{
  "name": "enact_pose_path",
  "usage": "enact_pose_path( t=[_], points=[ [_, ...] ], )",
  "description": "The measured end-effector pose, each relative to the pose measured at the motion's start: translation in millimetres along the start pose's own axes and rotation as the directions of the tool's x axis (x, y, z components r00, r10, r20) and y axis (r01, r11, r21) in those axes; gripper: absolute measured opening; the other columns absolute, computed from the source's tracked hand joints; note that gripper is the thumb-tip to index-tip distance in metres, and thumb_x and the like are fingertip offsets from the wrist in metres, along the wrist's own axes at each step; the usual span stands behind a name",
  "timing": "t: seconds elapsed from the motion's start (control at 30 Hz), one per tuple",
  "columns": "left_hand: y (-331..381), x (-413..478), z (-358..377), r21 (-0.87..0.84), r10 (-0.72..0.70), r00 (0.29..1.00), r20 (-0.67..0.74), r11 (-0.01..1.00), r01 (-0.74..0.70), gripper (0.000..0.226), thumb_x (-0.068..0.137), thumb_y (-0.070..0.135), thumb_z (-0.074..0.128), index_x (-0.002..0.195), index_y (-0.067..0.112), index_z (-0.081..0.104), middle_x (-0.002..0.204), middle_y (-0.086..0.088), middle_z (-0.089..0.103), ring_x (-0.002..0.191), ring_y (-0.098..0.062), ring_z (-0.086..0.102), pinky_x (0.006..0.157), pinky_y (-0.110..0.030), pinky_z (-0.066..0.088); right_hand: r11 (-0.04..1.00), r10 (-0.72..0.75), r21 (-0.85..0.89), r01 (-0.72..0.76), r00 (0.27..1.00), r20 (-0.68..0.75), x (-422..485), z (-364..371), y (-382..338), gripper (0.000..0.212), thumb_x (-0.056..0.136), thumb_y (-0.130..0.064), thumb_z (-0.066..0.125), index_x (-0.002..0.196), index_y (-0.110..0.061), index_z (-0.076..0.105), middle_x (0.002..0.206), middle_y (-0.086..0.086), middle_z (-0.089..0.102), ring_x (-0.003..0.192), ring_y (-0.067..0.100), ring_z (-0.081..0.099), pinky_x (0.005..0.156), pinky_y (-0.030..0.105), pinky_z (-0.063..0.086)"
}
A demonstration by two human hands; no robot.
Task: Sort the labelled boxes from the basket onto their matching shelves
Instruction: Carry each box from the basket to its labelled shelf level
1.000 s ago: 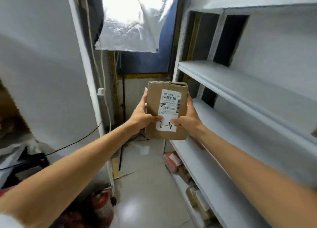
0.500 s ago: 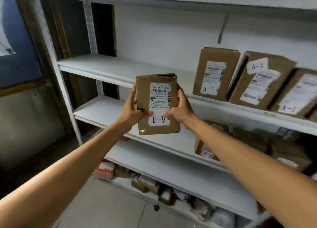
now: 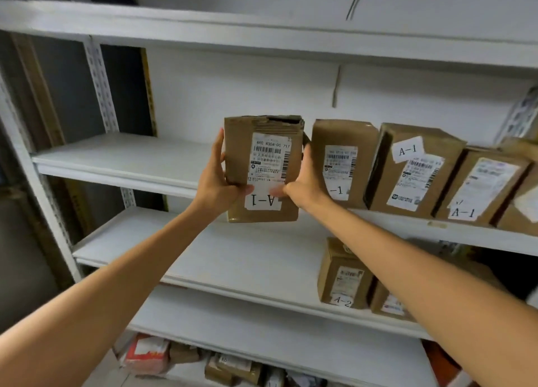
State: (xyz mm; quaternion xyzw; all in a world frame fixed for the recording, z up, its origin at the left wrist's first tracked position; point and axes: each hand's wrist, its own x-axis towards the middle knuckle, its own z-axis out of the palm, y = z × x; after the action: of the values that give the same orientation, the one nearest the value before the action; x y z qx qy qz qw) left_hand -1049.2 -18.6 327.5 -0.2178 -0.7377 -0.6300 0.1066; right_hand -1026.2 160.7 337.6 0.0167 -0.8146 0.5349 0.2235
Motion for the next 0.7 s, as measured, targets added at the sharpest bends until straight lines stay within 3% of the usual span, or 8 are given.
enact_pose_path(
  t=[0.1, 0.17, 0.27, 0.37, 0.47, 0.57, 0.7],
  points=[
    [-5.4, 31.2, -2.8, 0.135, 0.016, 1.000, 0.015, 0.991, -0.018, 0.121, 0.064, -0.012, 0.077, 0.150, 0.038, 0.008, 0.133, 0.000, 0.049, 0.119, -0.030, 0.054, 0.085, -0.058, 0.052, 0.994, -0.022, -0.105, 0.016, 0.998, -0.056, 26.2, 16.0, 13.4, 0.125, 0.057, 0.008, 0.086, 0.150, -0.023, 0.007, 0.135, 0.008, 0.046, 0.127, 0.023, 0.046, 0.091, 0.037, 0.055],
    [-14.3, 48.0, -1.3, 0.193, 0.034, 0.999, 0.011, 0.981, -0.036, 0.120, 0.063, -0.010, 0.079, 0.150, 0.034, 0.009, 0.129, 0.002, 0.050, 0.114, -0.025, 0.055, 0.085, -0.050, 0.055, 0.985, -0.054, -0.165, 0.039, 0.995, -0.087, 38.3, 24.8, 25.4, 0.127, 0.059, 0.004, 0.087, 0.151, -0.022, 0.004, 0.137, 0.007, 0.044, 0.128, 0.022, 0.044, 0.099, 0.043, 0.050],
    [-33.0, 71.6, 2.7, 0.214, 0.035, 0.999, -0.003, 0.976, -0.034, 0.119, 0.062, -0.009, 0.080, 0.149, 0.033, 0.009, 0.122, 0.006, 0.049, 0.104, -0.017, 0.055, 0.080, -0.038, 0.056, 0.970, -0.085, -0.239, 0.055, 0.990, -0.116, 54.3, 34.2, 41.4, 0.125, 0.064, -0.001, 0.087, 0.153, -0.015, 0.000, 0.140, 0.011, 0.042, 0.129, 0.023, 0.043, 0.103, 0.041, 0.045],
    [-50.4, 95.0, 4.3, 0.212, 0.035, 0.999, 0.031, 0.976, -0.040, 0.118, 0.065, -0.008, 0.078, 0.148, 0.036, 0.006, 0.122, 0.003, 0.051, 0.106, -0.020, 0.055, 0.081, -0.043, 0.056, 0.958, -0.075, -0.285, 0.040, 0.991, -0.111, 70.8, 35.6, 51.0, 0.122, 0.069, -0.008, 0.085, 0.153, -0.011, -0.003, 0.144, 0.012, 0.038, 0.130, 0.024, 0.041, 0.105, 0.033, 0.041],
    [-61.5, 111.5, 5.5, 0.247, 0.042, 0.994, 0.099, 0.967, -0.065, 0.116, 0.070, -0.007, 0.074, 0.149, 0.035, 0.001, 0.117, 0.003, 0.052, 0.104, -0.020, 0.055, 0.073, -0.034, 0.053, 0.949, -0.043, -0.316, 0.001, 0.991, -0.127, 77.0, 37.0, 53.8, 0.120, 0.073, -0.010, 0.082, 0.153, -0.011, -0.008, 0.149, 0.011, 0.031, 0.132, 0.023, 0.038, 0.095, 0.020, 0.033],
    [-67.0, 120.1, 8.1, 0.243, 0.065, 0.989, 0.132, 0.965, -0.096, 0.117, 0.069, -0.008, 0.072, 0.150, 0.035, -0.001, 0.122, 0.002, 0.054, 0.109, -0.023, 0.055, 0.079, -0.038, 0.053, 0.945, -0.034, -0.325, -0.030, 0.981, -0.191, 75.1, 41.2, 53.5, 0.117, 0.074, -0.007, 0.081, 0.153, -0.014, -0.005, 0.147, 0.008, 0.036, 0.130, 0.021, 0.042, 0.087, 0.015, 0.032],
    [-68.5, 127.5, 14.0, 0.185, 0.055, 0.983, 0.173, 0.979, -0.087, 0.118, 0.068, -0.012, 0.069, 0.150, 0.034, -0.001, 0.132, 0.000, 0.051, 0.116, -0.019, 0.050, 0.085, -0.038, 0.050, 0.952, 0.021, -0.292, -0.094, 0.969, -0.245, 73.8, 43.7, 50.5, 0.115, 0.075, -0.001, 0.078, 0.153, -0.016, -0.004, 0.146, 0.007, 0.036, 0.130, 0.021, 0.041, 0.089, 0.016, 0.032]
  ],
)
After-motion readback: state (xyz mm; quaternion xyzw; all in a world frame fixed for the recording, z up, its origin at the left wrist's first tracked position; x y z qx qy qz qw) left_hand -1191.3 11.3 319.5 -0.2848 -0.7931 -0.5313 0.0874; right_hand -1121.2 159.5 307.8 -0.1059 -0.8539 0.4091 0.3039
